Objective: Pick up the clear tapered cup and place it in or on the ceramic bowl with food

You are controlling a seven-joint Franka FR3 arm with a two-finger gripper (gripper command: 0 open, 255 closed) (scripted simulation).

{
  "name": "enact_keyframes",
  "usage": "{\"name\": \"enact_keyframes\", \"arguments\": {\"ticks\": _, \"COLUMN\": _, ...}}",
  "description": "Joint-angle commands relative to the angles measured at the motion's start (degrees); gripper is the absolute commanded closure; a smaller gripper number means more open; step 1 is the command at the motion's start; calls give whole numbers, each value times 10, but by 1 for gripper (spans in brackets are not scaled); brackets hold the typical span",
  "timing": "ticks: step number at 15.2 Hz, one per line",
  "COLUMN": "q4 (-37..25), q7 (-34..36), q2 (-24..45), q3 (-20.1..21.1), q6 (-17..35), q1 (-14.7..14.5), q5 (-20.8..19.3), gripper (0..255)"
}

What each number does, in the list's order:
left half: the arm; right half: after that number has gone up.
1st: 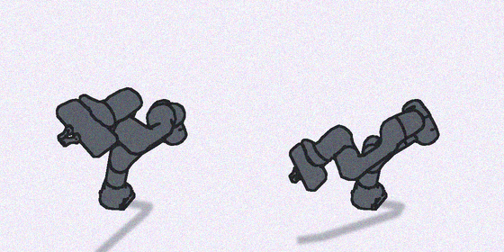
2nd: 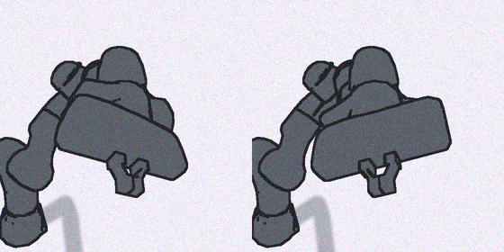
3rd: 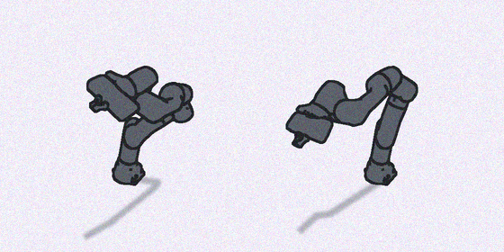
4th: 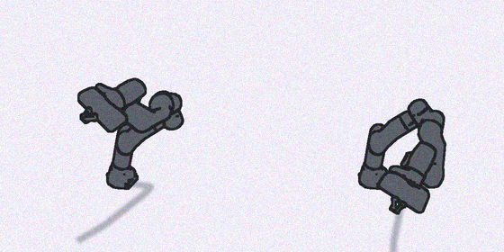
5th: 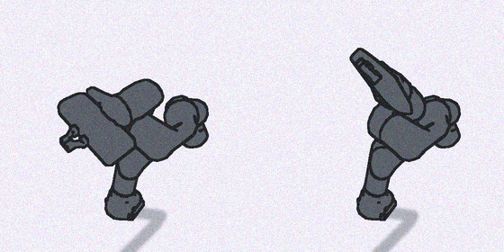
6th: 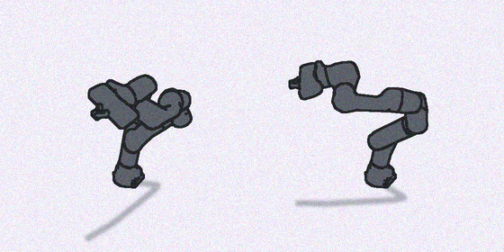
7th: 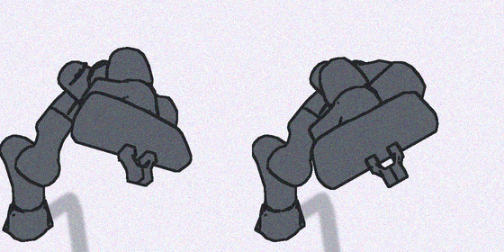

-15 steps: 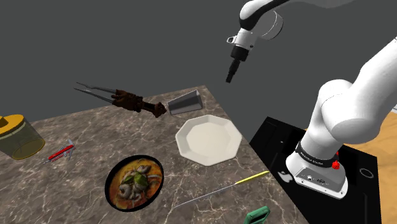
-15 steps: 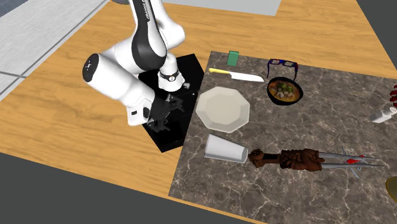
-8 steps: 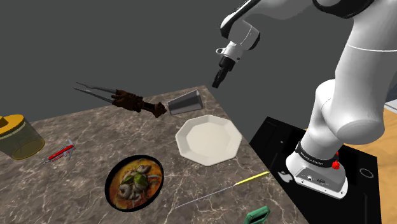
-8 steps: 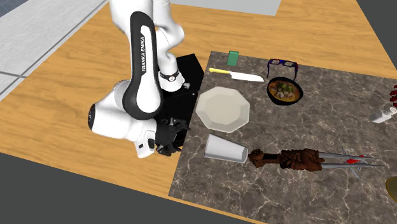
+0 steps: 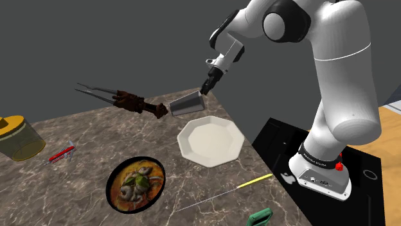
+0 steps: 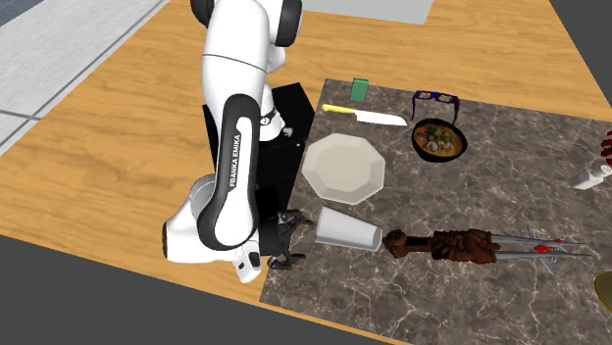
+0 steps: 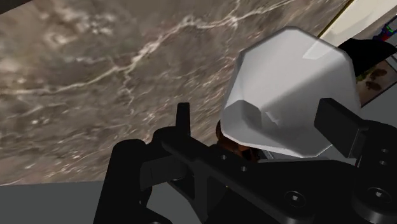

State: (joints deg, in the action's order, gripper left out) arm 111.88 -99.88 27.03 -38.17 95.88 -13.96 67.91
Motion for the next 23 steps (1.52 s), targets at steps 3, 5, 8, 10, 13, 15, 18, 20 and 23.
{"name": "enact_keyframes", "arguments": {"ticks": 3, "q4": 3, "q7": -7, "q2": 11, "q3": 13, "q6": 13, "q1": -8, "q5": 20, "gripper": 0}}
{"name": "enact_keyframes", "arguments": {"ticks": 5, "q4": 7, "q7": -10, "q2": 15, "q3": 18, "q6": 22, "q1": -13, "q5": 28, "gripper": 0}}
{"name": "enact_keyframes", "arguments": {"ticks": 8, "q4": 8, "q7": -10, "q2": 16, "q3": 20, "q6": 24, "q1": -15, "q5": 30, "gripper": 0}}
{"name": "enact_keyframes", "arguments": {"ticks": 10, "q4": 8, "q7": -10, "q2": 16, "q3": 20, "q6": 24, "q1": -15, "q5": 30, "gripper": 0}}
{"name": "enact_keyframes", "arguments": {"ticks": 13, "q4": 8, "q7": -10, "q2": 16, "q3": 20, "q6": 24, "q1": -15, "q5": 30, "gripper": 0}}
{"name": "enact_keyframes", "arguments": {"ticks": 15, "q4": 8, "q7": -10, "q2": 16, "q3": 20, "q6": 24, "q1": -15, "q5": 30, "gripper": 255}}
{"name": "enact_keyframes", "arguments": {"ticks": 18, "q4": 8, "q7": -10, "q2": 16, "q3": 20, "q6": 24, "q1": -15, "q5": 30, "gripper": 255}}
{"name": "enact_keyframes", "arguments": {"ticks": 20, "q4": 8, "q7": -10, "q2": 16, "q3": 20, "q6": 24, "q1": -15, "q5": 30, "gripper": 255}}
{"name": "enact_keyframes", "arguments": {"ticks": 23, "q4": 8, "q7": -10, "q2": 16, "q3": 20, "q6": 24, "q1": -15, "q5": 30, "gripper": 255}}
